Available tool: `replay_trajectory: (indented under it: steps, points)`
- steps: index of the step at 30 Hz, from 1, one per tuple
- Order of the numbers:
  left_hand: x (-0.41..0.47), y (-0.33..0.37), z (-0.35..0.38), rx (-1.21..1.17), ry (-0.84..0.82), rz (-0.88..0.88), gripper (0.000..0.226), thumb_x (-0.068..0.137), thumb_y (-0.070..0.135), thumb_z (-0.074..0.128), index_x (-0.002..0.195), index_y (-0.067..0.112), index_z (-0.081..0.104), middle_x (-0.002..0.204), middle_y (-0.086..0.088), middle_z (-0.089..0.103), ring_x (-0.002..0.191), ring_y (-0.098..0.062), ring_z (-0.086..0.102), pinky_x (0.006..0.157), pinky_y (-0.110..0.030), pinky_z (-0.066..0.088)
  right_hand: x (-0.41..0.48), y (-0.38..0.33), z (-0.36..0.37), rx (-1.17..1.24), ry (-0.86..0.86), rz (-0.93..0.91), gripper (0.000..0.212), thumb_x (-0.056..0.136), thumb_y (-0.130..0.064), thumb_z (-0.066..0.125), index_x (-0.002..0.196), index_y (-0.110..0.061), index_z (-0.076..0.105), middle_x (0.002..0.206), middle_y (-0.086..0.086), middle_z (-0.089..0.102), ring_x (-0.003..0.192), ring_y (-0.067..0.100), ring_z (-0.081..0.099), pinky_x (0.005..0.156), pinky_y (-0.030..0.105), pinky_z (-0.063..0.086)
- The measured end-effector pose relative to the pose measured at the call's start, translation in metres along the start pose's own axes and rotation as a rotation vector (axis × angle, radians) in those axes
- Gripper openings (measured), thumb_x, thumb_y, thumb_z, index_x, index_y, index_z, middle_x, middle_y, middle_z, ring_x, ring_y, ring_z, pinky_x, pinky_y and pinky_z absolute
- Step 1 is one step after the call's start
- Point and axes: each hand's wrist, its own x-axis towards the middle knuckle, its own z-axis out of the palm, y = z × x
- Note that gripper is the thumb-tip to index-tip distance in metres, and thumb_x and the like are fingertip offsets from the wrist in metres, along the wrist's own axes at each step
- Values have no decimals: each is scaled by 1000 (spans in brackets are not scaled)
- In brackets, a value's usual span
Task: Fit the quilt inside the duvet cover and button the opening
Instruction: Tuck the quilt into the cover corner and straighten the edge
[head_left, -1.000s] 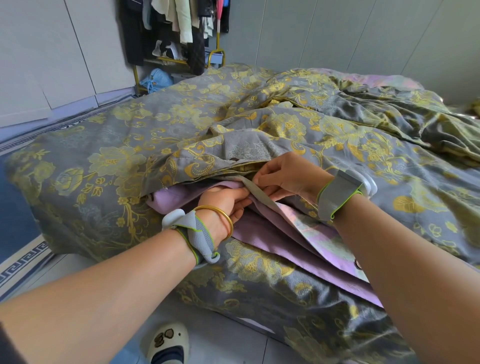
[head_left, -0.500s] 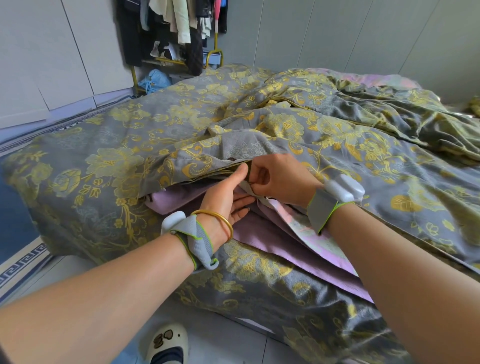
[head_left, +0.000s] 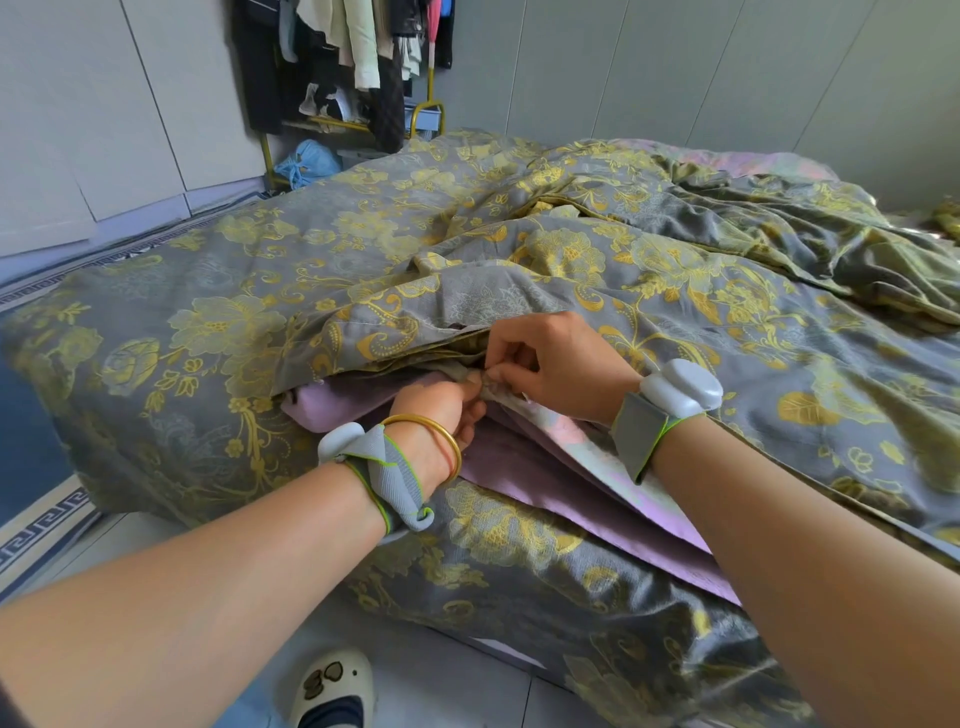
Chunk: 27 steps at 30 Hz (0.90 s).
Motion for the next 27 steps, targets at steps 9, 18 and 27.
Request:
replay_trajectory:
  steps: [9, 18, 27]
  points:
    - [-2, 1, 2, 86, 6, 89, 15, 88, 12, 62, 74, 17, 59, 57, 3, 59, 39, -1, 54, 39, -13, 37, 4, -10, 1, 660, -51, 606, 8, 89, -4, 64, 83, -8, 66, 66, 7, 64, 52, 10, 58, 50, 17, 53]
    - [-1, -1, 3, 153, 37, 44, 17, 86, 9, 60, 71, 17, 55, 62, -2, 48, 54, -11, 46, 50, -21, 38, 4, -6, -1, 692, -182, 589, 19, 82, -6, 75, 97, 4, 68, 68, 8, 65, 54, 12, 58, 55, 21, 56]
    - [1, 1, 5, 105, 20, 31, 18, 91, 20, 54, 73, 20, 57, 42, 8, 59, 51, -9, 43, 50, -20, 34, 5, -4, 0, 257, -160, 430, 12, 89, -24, 67, 86, -15, 74, 58, -3, 64, 44, 0, 56, 54, 13, 48]
